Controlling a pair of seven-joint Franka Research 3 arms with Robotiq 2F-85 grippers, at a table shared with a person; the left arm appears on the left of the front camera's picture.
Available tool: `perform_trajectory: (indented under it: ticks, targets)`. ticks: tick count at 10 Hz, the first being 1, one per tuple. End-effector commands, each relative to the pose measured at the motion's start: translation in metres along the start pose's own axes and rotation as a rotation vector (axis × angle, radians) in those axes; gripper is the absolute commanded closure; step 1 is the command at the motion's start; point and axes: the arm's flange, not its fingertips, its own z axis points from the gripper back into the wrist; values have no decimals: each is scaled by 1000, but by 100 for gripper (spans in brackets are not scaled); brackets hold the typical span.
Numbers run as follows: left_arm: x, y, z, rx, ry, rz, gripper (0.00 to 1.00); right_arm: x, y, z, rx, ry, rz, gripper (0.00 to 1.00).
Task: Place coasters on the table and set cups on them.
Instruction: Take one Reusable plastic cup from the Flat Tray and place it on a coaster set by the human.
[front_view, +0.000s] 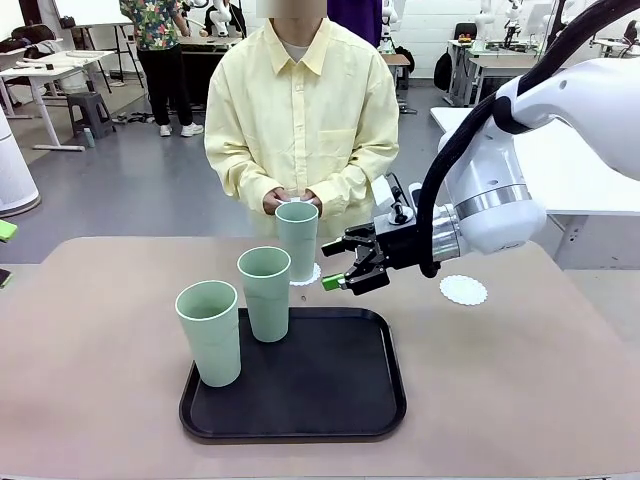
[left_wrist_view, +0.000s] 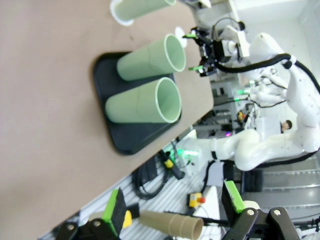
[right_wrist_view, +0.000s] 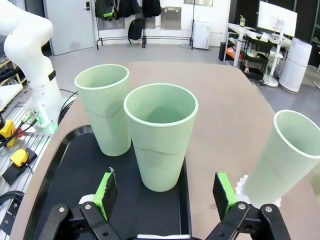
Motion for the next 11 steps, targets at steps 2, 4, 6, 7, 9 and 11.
perform_trajectory:
  ticks: [2, 4, 6, 7, 9, 11]
  targets:
    - [0, 1, 0, -20, -8, -20, 0, 0, 0, 0, 9, -12, 5, 0]
    - [0, 1, 0, -20, -8, -20, 0, 0, 0, 0, 3, -3, 0, 0]
    - [0, 1, 0, -20, -8, -20, 0, -13, -4, -10, -5, -41, -23, 0]
    - [0, 1, 0, -20, -8, -20, 0, -16, -4, -12, -3, -61, -23, 0]
    - [0, 1, 0, -20, -8, -20, 0, -22, -5, -13, -14, -92, -34, 0]
    - [0, 1, 0, -20, -8, -20, 0, -32, -9, -19, -8, -101, -56, 0]
